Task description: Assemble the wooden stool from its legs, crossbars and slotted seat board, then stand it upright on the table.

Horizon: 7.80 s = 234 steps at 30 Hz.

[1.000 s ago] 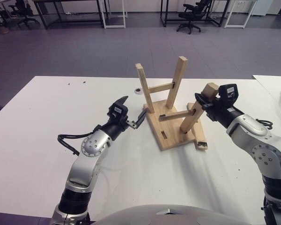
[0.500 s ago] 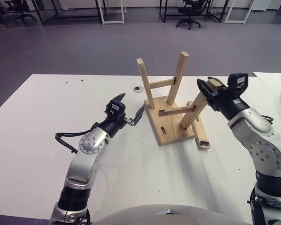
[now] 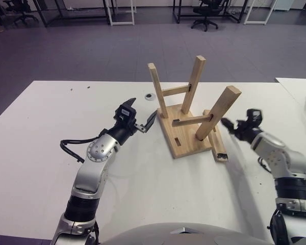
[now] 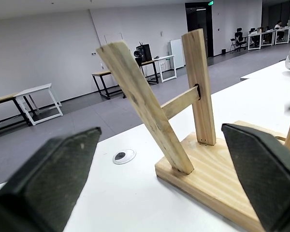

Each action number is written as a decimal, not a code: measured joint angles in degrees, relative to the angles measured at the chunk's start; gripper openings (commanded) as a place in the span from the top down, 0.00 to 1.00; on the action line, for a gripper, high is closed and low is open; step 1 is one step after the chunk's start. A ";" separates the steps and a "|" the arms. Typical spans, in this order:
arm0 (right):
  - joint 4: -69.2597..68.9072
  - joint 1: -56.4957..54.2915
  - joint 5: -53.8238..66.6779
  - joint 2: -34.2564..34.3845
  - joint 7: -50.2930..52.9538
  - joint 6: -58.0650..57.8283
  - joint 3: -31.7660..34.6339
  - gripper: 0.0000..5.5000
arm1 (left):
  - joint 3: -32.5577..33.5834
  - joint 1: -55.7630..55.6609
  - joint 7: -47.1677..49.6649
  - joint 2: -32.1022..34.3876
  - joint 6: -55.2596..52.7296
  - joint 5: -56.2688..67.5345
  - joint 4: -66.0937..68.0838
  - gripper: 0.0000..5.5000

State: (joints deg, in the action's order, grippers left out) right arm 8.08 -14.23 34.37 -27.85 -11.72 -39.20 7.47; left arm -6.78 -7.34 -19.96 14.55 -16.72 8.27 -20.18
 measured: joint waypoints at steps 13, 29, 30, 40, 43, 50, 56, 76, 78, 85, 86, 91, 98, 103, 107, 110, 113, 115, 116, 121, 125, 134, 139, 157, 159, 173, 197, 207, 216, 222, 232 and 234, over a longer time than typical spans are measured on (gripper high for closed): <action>-3.45 1.58 -12.59 1.44 -4.95 0.60 -6.63 0.26 | -2.07 -0.47 -0.30 -1.04 1.20 -1.13 2.21 0.17; 0.82 1.66 -23.62 -8.77 -11.67 1.97 -8.89 0.62 | -1.83 -1.87 0.09 -3.01 0.79 -0.97 1.99 0.17; 4.43 0.51 -23.31 -8.43 -9.59 4.19 -5.34 0.62 | -0.71 -4.19 0.09 -4.38 -0.69 1.99 1.81 0.17; -15.89 -18.02 -21.23 -11.96 -19.03 35.95 -2.06 0.62 | 20.89 -45.22 8.40 -18.14 -15.45 43.60 12.82 0.17; -23.25 -19.99 -18.23 -10.79 -21.88 35.03 -3.73 0.62 | 22.71 -48.96 9.19 -18.32 -17.10 49.87 14.18 0.20; -26.96 -21.71 -16.04 -8.68 -23.50 31.47 -5.34 0.62 | 20.61 -49.01 8.10 -17.31 -17.83 51.65 13.85 0.40; -27.21 -21.71 -14.26 -8.04 -25.16 28.60 -5.56 0.62 | 19.31 -47.36 7.19 -16.63 -16.59 51.41 12.77 0.59; -29.45 -21.54 -11.30 -5.63 -21.04 22.51 -1.17 0.25 | 24.04 -43.42 9.70 -8.90 -14.25 48.62 9.36 0.81; -22.53 -20.93 -12.13 -5.96 -17.93 19.55 1.95 0.24 | 26.51 -35.03 10.47 -5.97 -17.03 52.16 3.96 0.81; 0.37 -18.07 -9.72 -3.96 -16.36 16.36 7.53 0.24 | 27.66 -13.62 16.99 -3.22 -21.74 54.93 -7.52 0.81; 0.69 -17.64 -9.45 -3.85 -16.53 17.03 7.91 0.24 | 26.26 -11.57 18.15 -3.94 -21.63 54.08 -8.90 0.81; -3.80 -14.43 -3.32 -0.47 -19.94 18.04 8.08 0.24 | 19.75 -0.27 23.23 -10.19 -21.04 49.99 -10.38 0.81; -13.45 -12.12 2.01 2.85 -15.80 11.80 7.99 0.24 | 19.55 2.02 26.40 -12.57 -16.92 45.17 -8.91 0.81; -9.95 -12.85 2.02 4.23 -9.87 12.43 12.20 0.24 | 18.22 3.17 26.83 -13.94 -16.31 44.42 -8.69 0.81; -0.49 -14.39 -0.85 3.56 -7.35 14.14 14.61 0.24 | 18.31 3.91 26.91 -13.77 -16.30 43.60 -8.71 0.81; 2.69 -11.41 -4.89 3.71 -11.14 14.35 8.59 0.24 | 18.32 4.01 27.23 -13.89 -16.29 43.14 -8.72 0.81; 1.20 -4.49 -6.95 4.78 -17.75 13.78 0.93 0.24 | 18.64 4.64 28.36 -14.44 -16.31 43.31 -9.34 0.81; -3.69 -1.82 -6.71 5.22 -20.27 13.07 -1.48 0.24 | 19.92 4.80 29.68 -14.40 -16.41 44.02 -10.19 0.81; -5.40 -1.37 -6.55 5.58 -20.43 12.80 -1.96 0.24 | 20.41 4.86 30.15 -14.37 -16.42 44.61 -10.73 0.81; -13.31 1.23 -6.42 7.69 -19.34 10.50 -4.92 0.24 | 20.05 6.52 31.83 -14.43 -16.45 44.77 -11.72 0.81; -15.05 1.63 -6.41 9.31 -17.41 9.59 -5.33 0.24 | 17.55 8.21 31.61 -14.05 -16.68 42.76 -12.82 0.81; -15.39 3.05 -10.02 9.74 -15.05 11.52 -5.29 0.24 | 13.76 7.32 32.09 -8.18 -20.96 38.29 -17.53 0.81; -15.60 2.83 -10.33 10.58 -12.80 13.34 -3.94 0.24 | 8.17 4.42 33.50 -8.10 -21.31 32.00 -16.08 0.81; -32.44 -5.92 -9.04 8.24 -5.13 7.52 1.69 0.24 | -5.80 4.43 31.68 -4.18 -20.18 13.51 -19.66 0.80; -40.49 -10.77 -4.89 8.05 -1.19 0.97 2.84 0.24 | -6.60 4.56 31.66 -3.56 -20.15 12.16 -20.03 0.80; -46.66 -23.41 -29.05 -1.53 13.56 -27.32 -45.92 0.24 | -3.87 1.31 30.36 -13.41 -20.38 11.19 -12.83 0.50; -37.98 -14.17 -54.74 -7.68 0.13 -1.93 -45.32 0.24 | 2.51 -4.87 21.21 -15.21 -17.42 34.51 -17.12 0.50; -35.86 -30.04 -11.11 6.51 -11.23 0.49 5.40 0.24 | 12.38 -36.01 13.14 0.17 -22.94 41.41 -5.40 0.50; -24.10 -7.81 -4.55 8.52 -17.62 8.08 7.61 0.24 | 1.37 -21.25 -6.90 -4.88 0.88 31.52 12.34 0.50; -22.22 -11.26 4.17 12.10 -12.80 5.50 11.36 0.24 | 4.90 -23.47 -6.90 -6.95 -4.04 36.64 12.19 0.50; -0.09 -2.10 -4.93 7.73 -32.73 17.03 -1.18 0.24 | 19.73 -18.28 -6.81 6.55 -8.45 39.05 13.36 0.50; -10.37 3.69 -2.22 8.53 -36.72 14.27 -6.78 0.24 | 18.06 -10.95 -8.36 8.99 -5.92 31.75 15.64 0.50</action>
State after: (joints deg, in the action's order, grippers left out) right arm -2.30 -10.54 32.16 -19.32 -48.44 -24.93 0.69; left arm 11.28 -18.29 -28.32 23.54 -22.64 40.03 -4.54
